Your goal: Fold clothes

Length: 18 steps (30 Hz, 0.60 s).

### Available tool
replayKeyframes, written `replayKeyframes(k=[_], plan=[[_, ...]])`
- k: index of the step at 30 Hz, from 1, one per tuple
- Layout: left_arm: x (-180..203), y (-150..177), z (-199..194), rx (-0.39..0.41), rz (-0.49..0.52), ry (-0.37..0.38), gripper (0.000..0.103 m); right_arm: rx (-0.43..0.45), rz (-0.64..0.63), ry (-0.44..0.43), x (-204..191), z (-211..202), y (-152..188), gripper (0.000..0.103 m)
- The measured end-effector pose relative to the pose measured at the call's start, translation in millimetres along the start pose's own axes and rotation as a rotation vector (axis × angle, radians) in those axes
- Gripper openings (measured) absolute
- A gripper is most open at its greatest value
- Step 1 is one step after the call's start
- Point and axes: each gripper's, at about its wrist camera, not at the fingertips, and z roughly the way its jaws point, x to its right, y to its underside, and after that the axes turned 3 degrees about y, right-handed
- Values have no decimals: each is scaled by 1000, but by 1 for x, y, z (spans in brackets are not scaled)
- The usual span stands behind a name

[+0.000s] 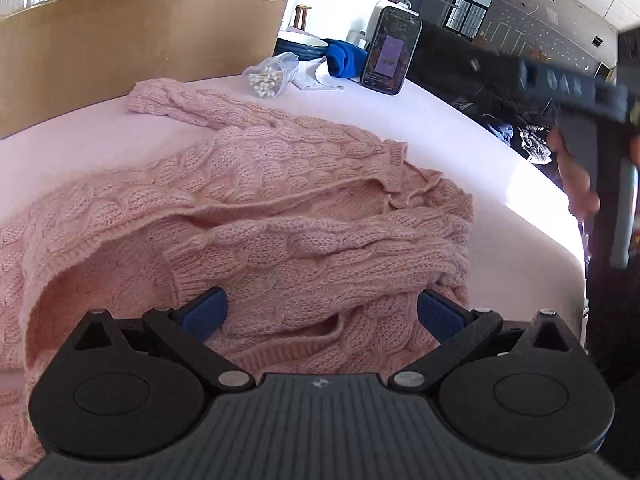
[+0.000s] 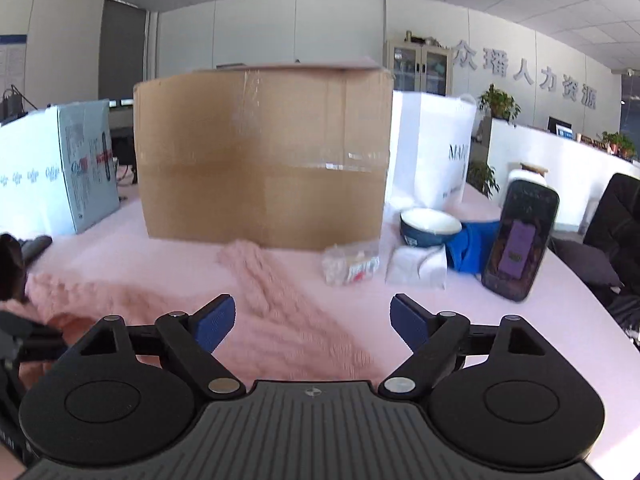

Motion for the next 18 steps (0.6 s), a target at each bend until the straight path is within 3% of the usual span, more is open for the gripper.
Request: replayKeyframes(k=[3, 6, 10, 11, 18], plan=[[13, 5, 5, 0, 89, -62, 103, -28, -60, -137, -16, 53, -32, 82], [23, 10, 9, -3, 169, -114, 103, -139, -87, -167, -25, 119, -33, 75], [18, 9, 9, 0, 153, -101, 103, -331, -61, -121, -21, 199, -13, 31], [17, 9, 9, 0, 151, -97, 103, -354, -67, -113, -19, 209, -8, 26], [16, 11, 9, 6, 172, -100, 103, -339, -27, -119, -2, 216, 9, 29]])
